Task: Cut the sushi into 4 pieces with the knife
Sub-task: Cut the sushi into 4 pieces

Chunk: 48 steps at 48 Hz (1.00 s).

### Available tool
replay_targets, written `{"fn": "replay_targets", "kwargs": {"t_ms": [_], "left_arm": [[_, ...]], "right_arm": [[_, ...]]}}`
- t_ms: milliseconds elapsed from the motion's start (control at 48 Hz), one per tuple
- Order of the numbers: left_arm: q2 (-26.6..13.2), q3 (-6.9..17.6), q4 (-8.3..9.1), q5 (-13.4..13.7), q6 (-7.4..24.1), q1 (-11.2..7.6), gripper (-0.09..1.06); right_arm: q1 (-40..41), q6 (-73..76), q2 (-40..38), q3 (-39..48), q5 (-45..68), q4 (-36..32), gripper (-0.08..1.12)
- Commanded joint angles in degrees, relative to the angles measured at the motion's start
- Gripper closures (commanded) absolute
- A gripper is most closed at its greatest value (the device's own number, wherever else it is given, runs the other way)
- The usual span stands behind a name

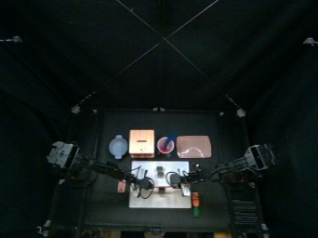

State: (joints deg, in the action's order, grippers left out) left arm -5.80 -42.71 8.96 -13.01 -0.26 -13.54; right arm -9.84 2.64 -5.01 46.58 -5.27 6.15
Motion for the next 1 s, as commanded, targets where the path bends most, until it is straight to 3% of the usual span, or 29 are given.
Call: {"fn": "replay_targets", "kwargs": {"t_ms": [21, 250, 708, 1000], "left_arm": [[-0.26, 2.81, 0.26, -0.44, 0.44, -2.11, 0.74], [-0.70, 3.16, 0.26, -0.44, 0.35, -2.90, 0.74], [-4.57, 3.43, -0.70, -0.35, 0.53, -2.46, 0.74], [-6.59, 3.08, -1.41, 1.32, 0.35, -2.37, 0.74]], "right_arm": [[0.70, -0.09, 0.00, -0.79, 1.14, -0.09, 0.97], [0.70, -0.18, 1.14, -0.88, 1.14, 0.53, 0.97], [-0.44, -0.18, 0.79, -2.55, 0.35, 0.70, 0.97], [-0.53, -0.18, 3.96, -2.29, 0.53, 0.79, 0.97]]}}
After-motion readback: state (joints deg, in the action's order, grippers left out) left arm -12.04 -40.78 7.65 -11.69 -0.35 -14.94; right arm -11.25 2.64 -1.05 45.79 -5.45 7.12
